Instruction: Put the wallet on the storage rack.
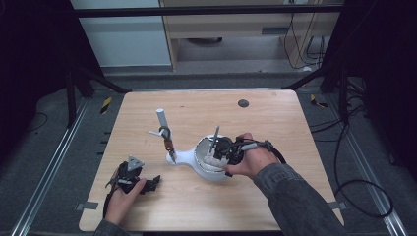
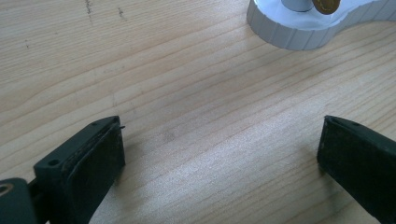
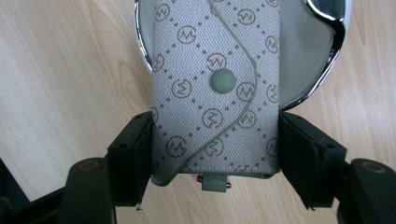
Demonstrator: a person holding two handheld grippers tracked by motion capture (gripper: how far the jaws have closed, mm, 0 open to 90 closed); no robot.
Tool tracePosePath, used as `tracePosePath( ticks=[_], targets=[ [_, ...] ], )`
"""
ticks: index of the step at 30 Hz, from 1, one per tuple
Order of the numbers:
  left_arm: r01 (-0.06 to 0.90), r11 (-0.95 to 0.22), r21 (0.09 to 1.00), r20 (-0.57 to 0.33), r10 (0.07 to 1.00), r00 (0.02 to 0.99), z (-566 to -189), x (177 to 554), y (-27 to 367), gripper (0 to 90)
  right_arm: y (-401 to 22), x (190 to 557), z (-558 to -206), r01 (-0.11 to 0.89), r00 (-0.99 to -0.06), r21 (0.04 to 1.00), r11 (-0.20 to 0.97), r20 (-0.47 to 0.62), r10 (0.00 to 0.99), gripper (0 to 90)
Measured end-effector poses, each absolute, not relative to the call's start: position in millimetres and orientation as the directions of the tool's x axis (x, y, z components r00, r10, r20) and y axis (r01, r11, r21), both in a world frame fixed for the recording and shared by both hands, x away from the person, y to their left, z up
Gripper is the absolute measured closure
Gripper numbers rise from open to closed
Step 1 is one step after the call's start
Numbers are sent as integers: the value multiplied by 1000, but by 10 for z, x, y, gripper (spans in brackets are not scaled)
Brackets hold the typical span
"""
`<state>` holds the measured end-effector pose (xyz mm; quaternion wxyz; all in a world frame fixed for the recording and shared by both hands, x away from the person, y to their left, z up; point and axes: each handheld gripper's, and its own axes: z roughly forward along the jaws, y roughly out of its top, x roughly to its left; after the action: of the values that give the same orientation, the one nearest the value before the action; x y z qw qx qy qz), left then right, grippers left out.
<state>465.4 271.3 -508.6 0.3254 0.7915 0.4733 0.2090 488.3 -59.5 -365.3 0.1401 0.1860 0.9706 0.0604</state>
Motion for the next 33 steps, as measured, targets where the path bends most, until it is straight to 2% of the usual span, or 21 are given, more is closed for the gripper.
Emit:
tracePosePath(
  ticks=[33],
  targets=[
    [611, -345, 712, 24, 882, 470, -5086, 4656, 2709, 2, -441, 5079, -3730, 366, -884, 157, 917, -249, 395, 316]
  ],
)
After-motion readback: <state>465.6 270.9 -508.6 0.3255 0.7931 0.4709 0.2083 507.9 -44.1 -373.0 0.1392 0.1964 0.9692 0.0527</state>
